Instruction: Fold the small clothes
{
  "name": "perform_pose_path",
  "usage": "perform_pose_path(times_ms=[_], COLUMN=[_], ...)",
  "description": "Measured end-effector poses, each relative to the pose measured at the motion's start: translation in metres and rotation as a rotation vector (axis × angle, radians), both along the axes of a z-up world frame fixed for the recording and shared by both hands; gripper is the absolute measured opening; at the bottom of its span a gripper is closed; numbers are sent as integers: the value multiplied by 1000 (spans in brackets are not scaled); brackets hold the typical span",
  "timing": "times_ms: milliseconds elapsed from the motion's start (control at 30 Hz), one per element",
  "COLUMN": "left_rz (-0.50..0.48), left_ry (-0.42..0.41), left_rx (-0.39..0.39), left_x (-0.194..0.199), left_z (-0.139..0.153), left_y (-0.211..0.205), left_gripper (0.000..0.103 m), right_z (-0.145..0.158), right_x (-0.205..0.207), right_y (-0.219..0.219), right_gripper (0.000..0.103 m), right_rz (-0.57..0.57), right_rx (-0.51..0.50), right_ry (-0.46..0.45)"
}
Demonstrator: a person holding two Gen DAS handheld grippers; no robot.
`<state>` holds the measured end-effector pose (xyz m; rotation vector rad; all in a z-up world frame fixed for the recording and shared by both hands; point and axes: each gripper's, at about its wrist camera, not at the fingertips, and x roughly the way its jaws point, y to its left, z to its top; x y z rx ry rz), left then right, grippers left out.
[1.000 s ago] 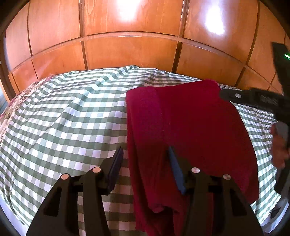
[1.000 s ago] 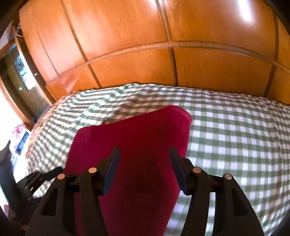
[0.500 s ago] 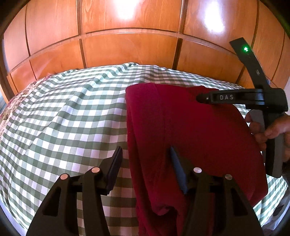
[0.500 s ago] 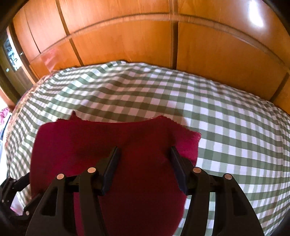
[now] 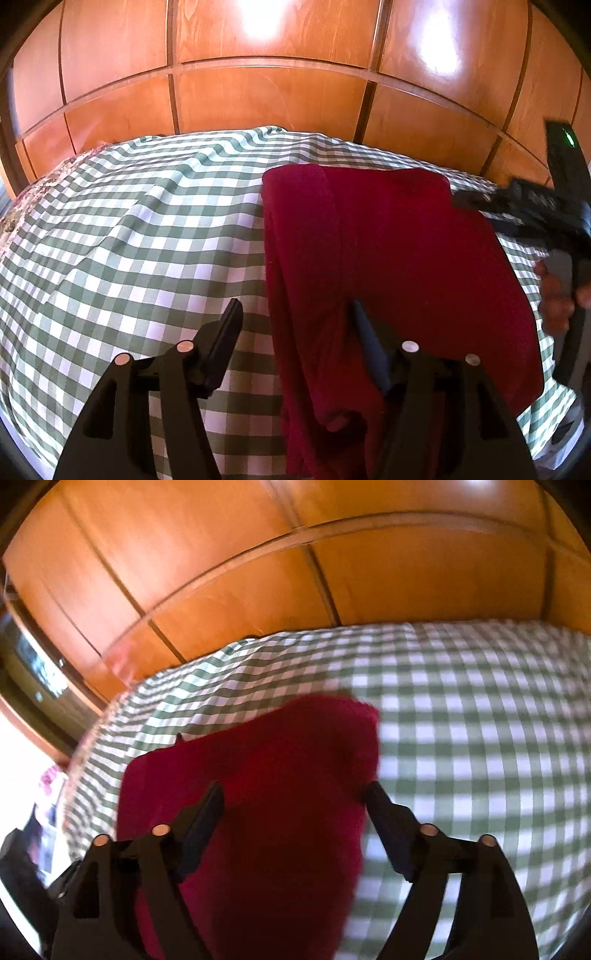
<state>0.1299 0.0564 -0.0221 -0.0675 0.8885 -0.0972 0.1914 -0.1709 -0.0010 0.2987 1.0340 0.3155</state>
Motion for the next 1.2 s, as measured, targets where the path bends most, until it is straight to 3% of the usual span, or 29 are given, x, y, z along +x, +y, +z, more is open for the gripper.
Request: perform_pose_path(times_ms=[300,433,533,600,700,767,867,900,933,1000,1100,1200], left_rz=[-16,-26,-41,-26,-40,-54,-87,-101,-107,-115,-128,-167], left_ry=[-2,33,97,120,159,171,176,176,173,154,129,108], left_rx=[-56,-201,-366,-417,-483,-515,-595,-636,-667,-684,-707,-704], left_x=[-1,1,7,12,20,23,24,23,22,18,10,3], left_z=[-5,-15,-23,-26,-34,-39,-47,-50,-52,-53,-47,-33], left_y=[10,29,48,57,62,63,62,62,63,63,63,50], left_gripper=[66,66,69,79,78,74,53,40,36,27,23,22], right_z=[-22,-32,-36,-38,-41,-43,-46,-46,-47,-47,-37,-16], right_x=[-43,-59,-65,-68,-65,-62,-54,-55,-54,-53,-61,-75], right_y=[-22,-20,-20,-20,-17,-15,-8,-6,-2,2,7,8], right_gripper=[83,83,83,83,84,84,84,84,82,68,51,46], right_rz=[10,35,39,38,43,52,70,75,81,94,103,112], right_rx=[214,295,339,361,373,374,377,377,374,353,321,298], right_ry=[82,118,134,137,142,141,138,135,134,133,110,53])
